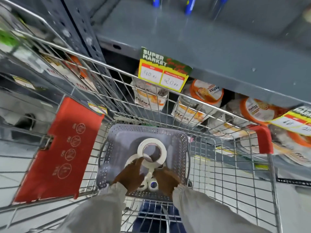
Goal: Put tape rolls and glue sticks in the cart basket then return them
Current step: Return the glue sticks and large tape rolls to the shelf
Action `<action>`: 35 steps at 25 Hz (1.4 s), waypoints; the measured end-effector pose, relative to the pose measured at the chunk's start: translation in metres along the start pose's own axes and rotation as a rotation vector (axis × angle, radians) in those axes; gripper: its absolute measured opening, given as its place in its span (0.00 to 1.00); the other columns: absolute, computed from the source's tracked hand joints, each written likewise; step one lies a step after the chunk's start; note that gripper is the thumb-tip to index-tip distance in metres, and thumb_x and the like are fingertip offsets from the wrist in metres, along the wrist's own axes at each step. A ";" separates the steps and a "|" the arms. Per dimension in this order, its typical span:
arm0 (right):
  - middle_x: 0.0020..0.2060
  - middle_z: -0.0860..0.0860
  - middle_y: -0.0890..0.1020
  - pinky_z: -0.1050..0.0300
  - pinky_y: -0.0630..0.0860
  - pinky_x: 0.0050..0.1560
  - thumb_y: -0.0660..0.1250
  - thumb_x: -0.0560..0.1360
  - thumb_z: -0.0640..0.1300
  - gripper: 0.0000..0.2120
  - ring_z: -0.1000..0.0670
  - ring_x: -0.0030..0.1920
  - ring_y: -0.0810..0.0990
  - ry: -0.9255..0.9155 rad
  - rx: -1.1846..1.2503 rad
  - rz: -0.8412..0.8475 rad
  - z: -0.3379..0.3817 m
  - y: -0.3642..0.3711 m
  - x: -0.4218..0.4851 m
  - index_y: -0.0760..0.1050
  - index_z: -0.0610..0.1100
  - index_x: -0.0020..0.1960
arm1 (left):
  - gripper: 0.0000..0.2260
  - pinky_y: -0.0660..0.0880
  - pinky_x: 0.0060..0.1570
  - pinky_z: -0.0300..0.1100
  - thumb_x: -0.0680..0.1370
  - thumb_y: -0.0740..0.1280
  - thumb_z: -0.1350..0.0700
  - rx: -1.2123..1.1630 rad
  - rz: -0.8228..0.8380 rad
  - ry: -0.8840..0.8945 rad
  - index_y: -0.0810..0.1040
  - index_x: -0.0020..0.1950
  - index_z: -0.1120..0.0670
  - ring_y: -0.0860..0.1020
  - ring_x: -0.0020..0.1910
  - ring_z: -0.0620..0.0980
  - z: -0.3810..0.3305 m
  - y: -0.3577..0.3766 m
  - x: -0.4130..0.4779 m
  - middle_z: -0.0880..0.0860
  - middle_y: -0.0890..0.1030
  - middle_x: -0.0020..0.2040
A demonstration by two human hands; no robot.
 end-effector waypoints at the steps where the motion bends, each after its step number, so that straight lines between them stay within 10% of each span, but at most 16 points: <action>1: 0.39 0.41 0.83 0.48 0.81 0.39 0.65 0.70 0.34 0.06 0.39 0.41 0.83 0.024 -0.013 0.023 0.001 0.008 0.002 0.78 0.40 0.46 | 0.25 0.72 0.59 0.46 0.78 0.61 0.52 -0.014 -0.024 -0.003 0.58 0.73 0.53 0.75 0.61 0.54 -0.001 -0.001 -0.001 0.55 0.71 0.69; 7: 0.31 0.48 0.84 0.59 0.78 0.25 0.81 0.39 0.47 0.22 0.46 0.30 0.83 0.131 0.051 -0.057 -0.010 0.018 0.016 0.83 0.43 0.32 | 0.23 0.70 0.57 0.38 0.78 0.62 0.57 -0.015 -0.081 0.026 0.60 0.72 0.53 0.75 0.59 0.51 0.001 -0.005 -0.007 0.54 0.75 0.65; 11: 0.45 0.46 0.85 0.54 0.79 0.42 0.75 0.58 0.47 0.17 0.45 0.46 0.83 0.091 -0.081 -0.147 -0.013 0.005 0.008 0.82 0.44 0.45 | 0.24 0.71 0.62 0.44 0.77 0.62 0.58 0.059 -0.079 0.031 0.59 0.72 0.55 0.74 0.62 0.53 0.004 -0.013 -0.006 0.56 0.73 0.67; 16: 0.27 0.47 0.80 0.57 0.76 0.20 0.81 0.40 0.46 0.17 0.46 0.27 0.80 0.093 -0.021 -0.264 -0.002 -0.039 -0.032 0.79 0.43 0.24 | 0.25 0.68 0.65 0.49 0.78 0.60 0.54 0.116 -0.103 0.041 0.57 0.74 0.54 0.71 0.66 0.55 -0.013 -0.027 -0.010 0.57 0.70 0.70; 22: 0.46 0.35 0.81 0.49 0.77 0.44 0.60 0.69 0.38 0.13 0.37 0.47 0.80 0.002 0.248 -0.459 0.003 -0.148 -0.070 0.78 0.35 0.50 | 0.24 0.68 0.62 0.47 0.78 0.52 0.44 0.071 -0.430 0.305 0.63 0.71 0.52 0.72 0.65 0.55 -0.117 -0.127 -0.057 0.55 0.73 0.68; 27: 0.40 0.44 0.81 0.54 0.72 0.38 0.61 0.75 0.43 0.09 0.43 0.39 0.77 -0.318 0.183 -1.162 0.025 -0.300 -0.144 0.77 0.42 0.52 | 0.18 0.70 0.58 0.47 0.77 0.57 0.52 0.061 -0.917 0.686 0.68 0.64 0.59 0.73 0.58 0.55 -0.232 -0.271 -0.088 0.62 0.77 0.58; 30: 0.48 0.42 0.80 0.50 0.70 0.45 0.56 0.79 0.49 0.12 0.43 0.45 0.75 -0.197 0.281 -1.440 0.008 -0.371 -0.182 0.72 0.43 0.54 | 0.20 0.70 0.59 0.48 0.78 0.56 0.50 -0.059 -0.987 0.687 0.66 0.68 0.59 0.73 0.59 0.55 -0.267 -0.321 -0.079 0.59 0.76 0.61; 35: 0.48 0.42 0.80 0.53 0.69 0.46 0.60 0.79 0.46 0.12 0.40 0.48 0.77 0.092 0.809 -1.412 -0.073 -0.435 -0.159 0.72 0.38 0.53 | 0.25 0.67 0.63 0.53 0.78 0.57 0.47 0.174 -0.984 0.518 0.61 0.71 0.60 0.68 0.66 0.59 -0.283 -0.333 -0.032 0.60 0.71 0.67</action>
Point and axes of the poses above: each hand's wrist, its own x-axis towards the middle knuckle, its own y-axis out of the palm, z = x × y, the point moved 9 cm from there along x, towards the middle knuckle
